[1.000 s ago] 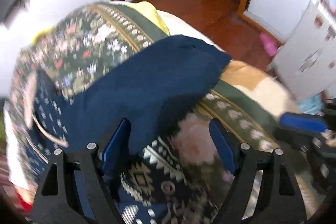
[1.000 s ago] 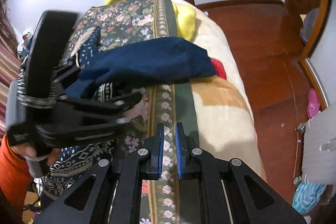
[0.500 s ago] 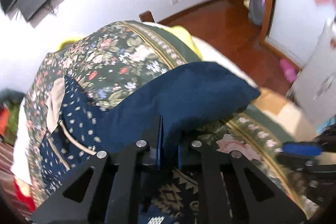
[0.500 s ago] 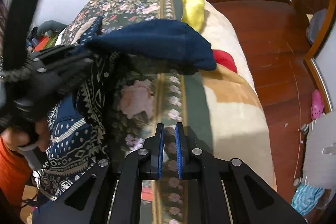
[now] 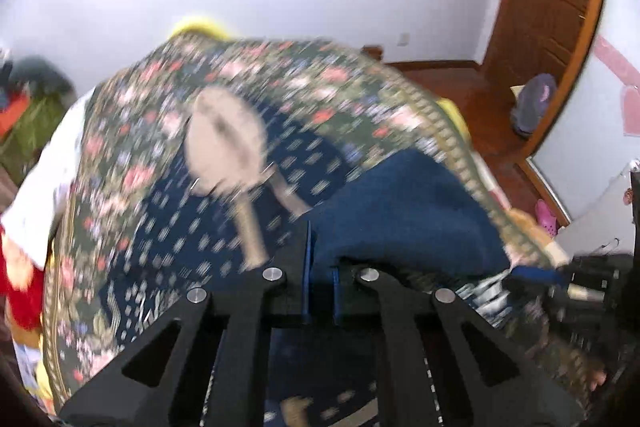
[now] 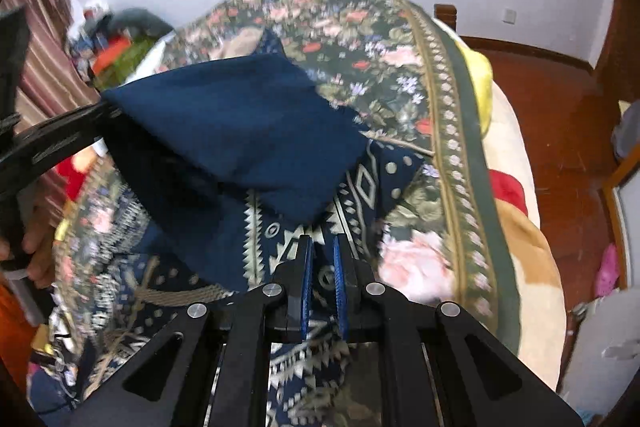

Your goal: Fold large clothes

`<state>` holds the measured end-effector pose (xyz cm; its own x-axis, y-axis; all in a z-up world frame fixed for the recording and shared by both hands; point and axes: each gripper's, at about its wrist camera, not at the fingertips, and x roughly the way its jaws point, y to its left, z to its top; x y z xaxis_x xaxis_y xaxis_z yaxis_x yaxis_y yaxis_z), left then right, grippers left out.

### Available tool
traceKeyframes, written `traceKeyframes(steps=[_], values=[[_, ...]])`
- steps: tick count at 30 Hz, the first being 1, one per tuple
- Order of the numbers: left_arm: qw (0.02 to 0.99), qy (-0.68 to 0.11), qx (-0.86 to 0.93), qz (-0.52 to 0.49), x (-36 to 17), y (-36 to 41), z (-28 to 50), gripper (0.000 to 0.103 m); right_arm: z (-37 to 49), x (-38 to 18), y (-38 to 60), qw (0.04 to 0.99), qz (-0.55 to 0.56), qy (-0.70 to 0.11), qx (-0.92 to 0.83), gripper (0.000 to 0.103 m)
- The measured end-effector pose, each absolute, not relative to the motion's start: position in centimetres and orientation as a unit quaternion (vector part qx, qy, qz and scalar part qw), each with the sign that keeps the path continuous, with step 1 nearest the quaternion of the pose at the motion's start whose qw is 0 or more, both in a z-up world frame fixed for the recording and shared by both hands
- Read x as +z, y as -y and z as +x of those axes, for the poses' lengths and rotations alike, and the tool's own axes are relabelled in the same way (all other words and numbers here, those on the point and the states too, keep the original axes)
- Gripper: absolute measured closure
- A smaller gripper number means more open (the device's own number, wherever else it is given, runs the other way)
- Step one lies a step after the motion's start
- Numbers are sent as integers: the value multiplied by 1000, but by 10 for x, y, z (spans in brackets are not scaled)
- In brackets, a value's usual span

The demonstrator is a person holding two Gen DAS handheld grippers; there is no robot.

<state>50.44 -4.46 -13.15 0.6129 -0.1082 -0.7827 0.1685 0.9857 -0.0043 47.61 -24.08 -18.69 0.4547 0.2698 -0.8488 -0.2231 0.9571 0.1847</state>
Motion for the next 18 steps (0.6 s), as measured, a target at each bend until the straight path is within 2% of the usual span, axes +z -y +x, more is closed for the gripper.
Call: traceKeyframes(steps=[6,9,12,15,17,18], values=[[870,-488,-62,42,-193,-4,487,94,487,-222,220,846,-55,-519,104,96],[861,-501,-71,57,-218,-9,473,88,478,-225,209,850,-127,-505,82,96],[860,-501,-76,65,-233,-15,457,73,472,-231,199,846,-184,-498,47,96],[864,-496,-76,44,-238,-30,444,60,473,-229,205,848,-169,-501,37,96],[867,-494,-64,30,-239,-40,440,46,476,-227,210,850,-152,-504,29,96],[867,-493,-60,26,-240,-45,438,44,478,-228,211,850,-150,-504,26,96]])
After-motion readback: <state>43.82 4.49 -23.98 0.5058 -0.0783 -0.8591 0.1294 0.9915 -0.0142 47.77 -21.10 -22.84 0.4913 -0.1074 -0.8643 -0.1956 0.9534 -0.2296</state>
